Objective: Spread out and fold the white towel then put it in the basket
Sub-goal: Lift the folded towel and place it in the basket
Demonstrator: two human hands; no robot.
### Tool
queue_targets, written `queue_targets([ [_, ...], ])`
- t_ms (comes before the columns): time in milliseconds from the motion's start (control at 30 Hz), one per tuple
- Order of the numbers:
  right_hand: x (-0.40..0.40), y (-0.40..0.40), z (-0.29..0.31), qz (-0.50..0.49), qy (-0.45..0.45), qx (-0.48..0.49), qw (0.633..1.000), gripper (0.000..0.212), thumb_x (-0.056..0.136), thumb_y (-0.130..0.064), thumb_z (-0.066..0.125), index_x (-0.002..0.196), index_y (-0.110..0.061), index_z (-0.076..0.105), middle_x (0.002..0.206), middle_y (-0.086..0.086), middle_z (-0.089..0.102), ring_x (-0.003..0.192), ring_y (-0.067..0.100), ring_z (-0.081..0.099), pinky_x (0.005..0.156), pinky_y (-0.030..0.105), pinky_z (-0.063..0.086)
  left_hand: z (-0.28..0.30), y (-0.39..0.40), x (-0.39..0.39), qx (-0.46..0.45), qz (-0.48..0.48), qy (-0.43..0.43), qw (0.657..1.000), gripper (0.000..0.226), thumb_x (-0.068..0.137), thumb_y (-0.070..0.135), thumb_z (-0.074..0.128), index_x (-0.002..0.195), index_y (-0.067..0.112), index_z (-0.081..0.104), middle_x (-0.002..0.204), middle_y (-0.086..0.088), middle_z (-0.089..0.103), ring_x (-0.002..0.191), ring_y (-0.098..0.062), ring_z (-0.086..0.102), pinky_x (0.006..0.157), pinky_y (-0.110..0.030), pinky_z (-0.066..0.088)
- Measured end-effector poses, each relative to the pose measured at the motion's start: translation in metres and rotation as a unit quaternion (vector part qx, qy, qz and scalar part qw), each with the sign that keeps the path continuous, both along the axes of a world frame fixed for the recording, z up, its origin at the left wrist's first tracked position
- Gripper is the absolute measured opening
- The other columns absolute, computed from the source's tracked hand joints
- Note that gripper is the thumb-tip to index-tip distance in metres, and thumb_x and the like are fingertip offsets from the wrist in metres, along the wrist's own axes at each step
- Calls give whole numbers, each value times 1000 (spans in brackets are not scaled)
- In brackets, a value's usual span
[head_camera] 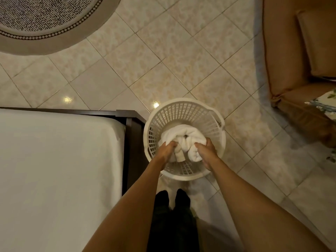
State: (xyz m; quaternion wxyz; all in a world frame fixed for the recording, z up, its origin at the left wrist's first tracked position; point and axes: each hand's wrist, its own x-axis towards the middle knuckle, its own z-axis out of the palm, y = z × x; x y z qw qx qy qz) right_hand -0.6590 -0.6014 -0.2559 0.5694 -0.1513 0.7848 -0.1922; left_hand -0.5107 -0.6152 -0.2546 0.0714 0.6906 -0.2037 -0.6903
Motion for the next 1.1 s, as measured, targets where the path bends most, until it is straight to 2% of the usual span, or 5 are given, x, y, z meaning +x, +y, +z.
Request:
queue_targets([
  [300,12,-5,-64,-2,26,9,1000,43,92,-13,51,134,-11,42,126,11,53,110,25,52,87,29,41,-59,-12,12,-21,-24,-20,999,43,94,29,46,134,13,48,131,-15,53,119,-31,51,106,-46,42],
  [567,21,-11,-98,26,30,10,999,53,89,-20,54,140,-20,40,137,8,50,122,29,50,98,37,43,-90,-4,9,-42,6,-56,998,56,89,23,52,141,9,36,133,-15,51,121,-33,50,106,-44,43],
  [767,-4,6,-179,40,-1,48,998,86,50,-31,57,135,-28,45,125,5,56,122,35,53,90,43,45,-123,3,7,-32,-63,-89,994,71,76,38,49,141,12,35,138,-16,49,124,-35,49,107,-48,42],
  [900,15,7,-90,115,29,127,985,67,76,-24,54,139,-6,38,136,16,48,120,35,51,91,38,47,-82,11,3,29,-167,-108,980,54,89,17,50,137,-4,39,135,-23,49,124,-37,49,105,-40,44],
  [1100,7,24,-82,138,-3,166,976,61,83,-6,48,142,-1,30,139,18,42,112,33,50,86,38,46,-76,23,-1,47,-199,-132,970,52,92,18,48,138,-5,39,138,-23,48,127,-36,48,105,-39,44],
])
